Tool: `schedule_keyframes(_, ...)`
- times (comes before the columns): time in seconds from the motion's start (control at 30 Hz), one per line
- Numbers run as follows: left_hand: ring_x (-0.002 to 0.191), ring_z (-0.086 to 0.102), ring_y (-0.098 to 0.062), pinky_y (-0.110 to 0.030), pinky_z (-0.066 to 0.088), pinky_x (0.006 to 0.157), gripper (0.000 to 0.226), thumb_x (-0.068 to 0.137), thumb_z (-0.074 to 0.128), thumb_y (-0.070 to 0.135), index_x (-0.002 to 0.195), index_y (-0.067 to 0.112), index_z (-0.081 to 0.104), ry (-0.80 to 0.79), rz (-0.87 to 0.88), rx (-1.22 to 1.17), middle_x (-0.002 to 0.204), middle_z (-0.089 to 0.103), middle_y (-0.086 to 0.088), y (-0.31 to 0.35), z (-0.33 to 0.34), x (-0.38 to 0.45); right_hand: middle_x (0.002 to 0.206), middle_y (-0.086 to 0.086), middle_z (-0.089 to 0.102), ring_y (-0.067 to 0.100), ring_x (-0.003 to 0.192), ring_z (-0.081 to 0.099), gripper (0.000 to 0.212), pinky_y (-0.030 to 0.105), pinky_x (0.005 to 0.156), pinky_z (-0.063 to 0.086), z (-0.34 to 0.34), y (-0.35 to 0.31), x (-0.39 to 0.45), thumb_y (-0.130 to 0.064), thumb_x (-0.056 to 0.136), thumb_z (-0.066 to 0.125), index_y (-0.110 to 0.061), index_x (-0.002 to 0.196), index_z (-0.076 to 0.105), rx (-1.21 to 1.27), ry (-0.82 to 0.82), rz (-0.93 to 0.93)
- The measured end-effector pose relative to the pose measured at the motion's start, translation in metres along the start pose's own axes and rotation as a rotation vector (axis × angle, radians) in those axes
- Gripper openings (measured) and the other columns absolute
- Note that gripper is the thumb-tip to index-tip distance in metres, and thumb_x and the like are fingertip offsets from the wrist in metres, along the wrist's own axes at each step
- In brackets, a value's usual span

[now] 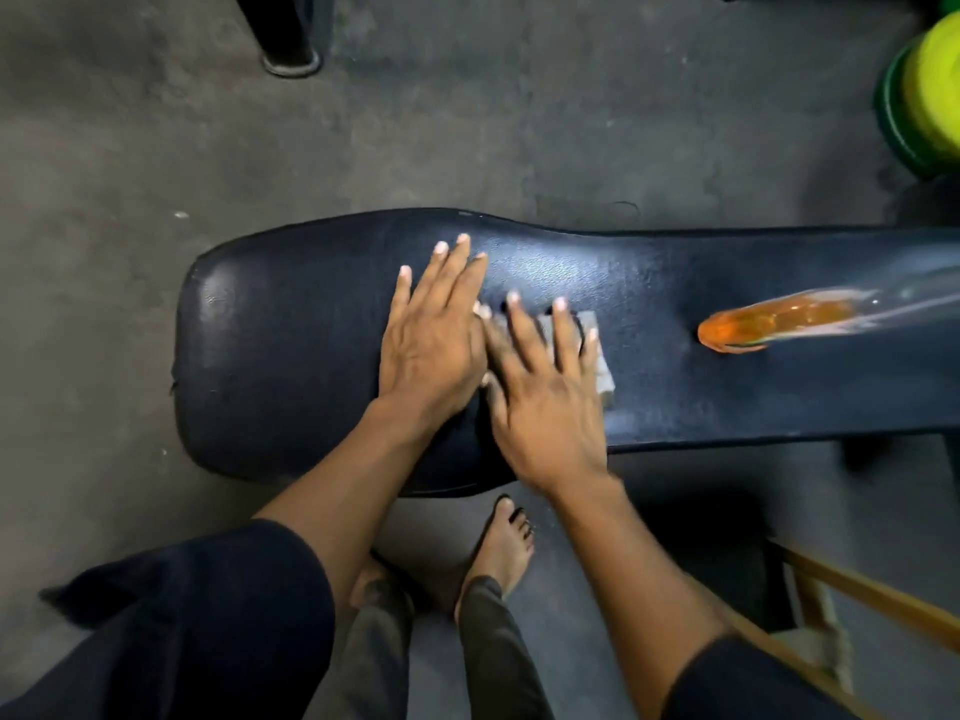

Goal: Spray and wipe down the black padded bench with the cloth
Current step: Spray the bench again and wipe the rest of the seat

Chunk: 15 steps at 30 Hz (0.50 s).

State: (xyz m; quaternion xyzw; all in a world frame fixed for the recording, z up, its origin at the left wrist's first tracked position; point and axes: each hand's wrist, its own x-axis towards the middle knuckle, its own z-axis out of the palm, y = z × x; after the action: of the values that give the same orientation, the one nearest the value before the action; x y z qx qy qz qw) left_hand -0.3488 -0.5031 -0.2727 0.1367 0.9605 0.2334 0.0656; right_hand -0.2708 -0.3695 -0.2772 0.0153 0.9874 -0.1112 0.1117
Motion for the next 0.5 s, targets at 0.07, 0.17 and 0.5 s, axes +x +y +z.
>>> schedule_keyframes(0.07,0.167,0.019,-0.020,-0.050,0.009,0.136,0.055,0.112,0.039,0.021,0.166,0.016,0.039,0.006,0.023,0.070,0.178,0.027,-0.002,-0.003,0.004,0.001,0.182,-0.007,0.013,0.037,0.168,0.007,0.065,0.064,0.133,0.008,0.003,0.012,-0.027,-0.051,0.109,0.037,-0.038,0.171,0.023,-0.017,-0.019,-0.060)
schedule_keyframes(0.17,0.165,0.025,-0.021,-0.052,0.016,0.135,0.054,0.111,0.041,0.025,0.163,0.016,0.044,0.065,0.055,0.177,0.176,0.033,-0.003,-0.004,0.012,-0.001,0.181,-0.008,0.018,0.036,0.167,0.014,0.066,0.063,0.133,0.012,-0.003,0.043,-0.030,-0.056,0.108,0.040,-0.044,0.170,0.022,-0.008,-0.017,-0.015)
schedule_keyframes(0.5,0.164,0.028,-0.021,-0.051,0.021,0.134,0.054,0.108,0.041,0.029,0.161,0.018,0.046,0.080,0.051,0.250,0.175,0.035,0.000,-0.001,0.015,0.004,0.182,-0.002,0.012,0.044,0.167,0.005,0.064,0.070,0.131,0.006,-0.028,0.052,0.083,-0.051,0.111,0.034,-0.038,0.171,0.019,0.046,0.028,0.126)
